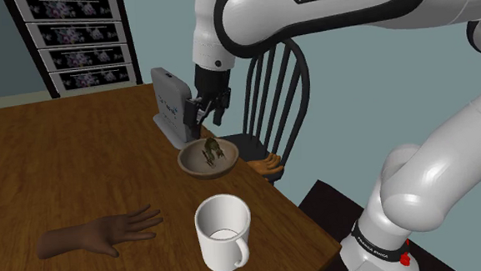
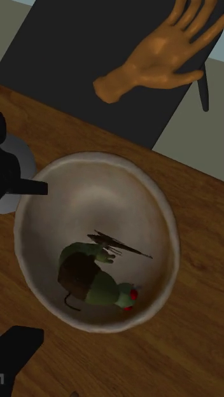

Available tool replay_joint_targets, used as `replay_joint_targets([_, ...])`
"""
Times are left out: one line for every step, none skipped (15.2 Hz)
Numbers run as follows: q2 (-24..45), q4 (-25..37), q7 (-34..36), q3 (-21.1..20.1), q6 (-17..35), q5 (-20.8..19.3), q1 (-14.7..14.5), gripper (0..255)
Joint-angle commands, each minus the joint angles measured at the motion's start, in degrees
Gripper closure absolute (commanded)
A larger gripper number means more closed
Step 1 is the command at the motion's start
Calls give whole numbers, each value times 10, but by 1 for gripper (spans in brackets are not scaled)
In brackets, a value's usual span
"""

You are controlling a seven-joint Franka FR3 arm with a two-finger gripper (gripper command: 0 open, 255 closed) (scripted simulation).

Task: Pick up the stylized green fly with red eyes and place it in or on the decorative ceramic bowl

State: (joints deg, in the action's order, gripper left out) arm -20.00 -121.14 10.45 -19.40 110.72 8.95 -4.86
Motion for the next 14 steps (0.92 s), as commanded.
replay_joint_targets([0,0,0,0,0,0,0,0])
replay_joint_targets([0,0,0,0,0,0,0,0])
replay_joint_targets([-3,16,0,2,-19,0,1,0])
replay_joint_targets([-6,33,0,5,-39,-1,1,0])
replay_joint_targets([-8,50,0,7,-58,-1,2,0])
replay_joint_targets([-9,64,0,9,-73,-2,2,0])
replay_joint_targets([-9,64,0,9,-73,-2,2,0])
replay_joint_targets([-9,64,0,9,-73,-2,2,0])
replay_joint_targets([-9,64,0,9,-73,-2,2,0])
replay_joint_targets([-9,64,0,9,-73,-2,2,0])
replay_joint_targets([-9,64,0,9,-73,-2,2,0])
replay_joint_targets([-9,64,0,9,-73,-2,2,0])
replay_joint_targets([-9,64,0,9,-73,-2,2,0])
replay_joint_targets([-8,64,0,9,-73,-2,2,0])
